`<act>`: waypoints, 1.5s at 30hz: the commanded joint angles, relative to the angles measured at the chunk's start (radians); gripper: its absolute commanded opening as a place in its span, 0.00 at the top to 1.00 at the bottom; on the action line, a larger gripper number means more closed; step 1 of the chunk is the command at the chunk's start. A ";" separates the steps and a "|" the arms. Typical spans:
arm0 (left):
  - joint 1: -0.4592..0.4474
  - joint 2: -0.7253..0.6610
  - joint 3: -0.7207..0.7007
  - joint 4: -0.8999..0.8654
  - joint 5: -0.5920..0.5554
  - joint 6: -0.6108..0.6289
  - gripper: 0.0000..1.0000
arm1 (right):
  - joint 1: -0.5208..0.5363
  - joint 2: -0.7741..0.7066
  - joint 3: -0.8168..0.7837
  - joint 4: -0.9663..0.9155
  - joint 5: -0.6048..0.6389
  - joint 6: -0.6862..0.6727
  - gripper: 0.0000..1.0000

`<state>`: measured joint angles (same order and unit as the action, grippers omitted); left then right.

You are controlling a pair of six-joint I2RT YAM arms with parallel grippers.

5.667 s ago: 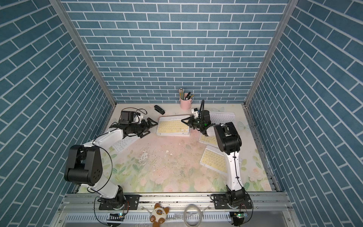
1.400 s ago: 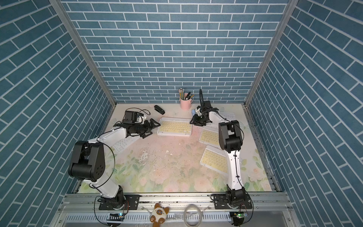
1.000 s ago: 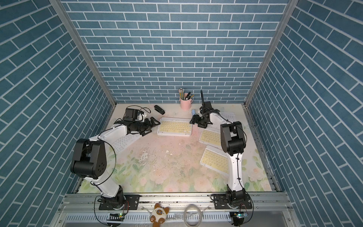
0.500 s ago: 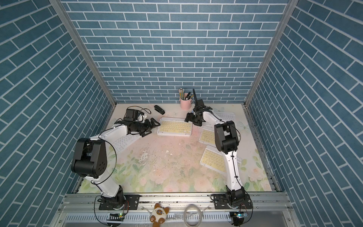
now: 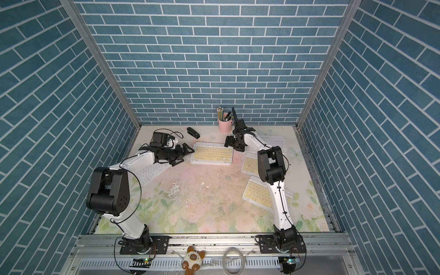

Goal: Stack the numeric keypads
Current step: Adjust the numeric keypad.

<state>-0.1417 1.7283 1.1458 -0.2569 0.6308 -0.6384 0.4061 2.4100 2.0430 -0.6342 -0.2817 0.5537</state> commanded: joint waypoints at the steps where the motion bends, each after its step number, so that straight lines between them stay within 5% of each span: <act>1: 0.001 -0.010 -0.011 -0.004 0.009 0.014 0.00 | 0.014 0.026 0.037 -0.051 0.025 0.009 0.15; 45: 0.004 0.007 -0.012 0.008 0.020 0.011 0.00 | 0.077 0.155 0.279 -0.182 0.086 -0.147 0.15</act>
<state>-0.1413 1.7283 1.1442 -0.2550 0.6418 -0.6388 0.4675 2.5393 2.2929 -0.7849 -0.2050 0.4545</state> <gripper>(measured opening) 0.995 0.848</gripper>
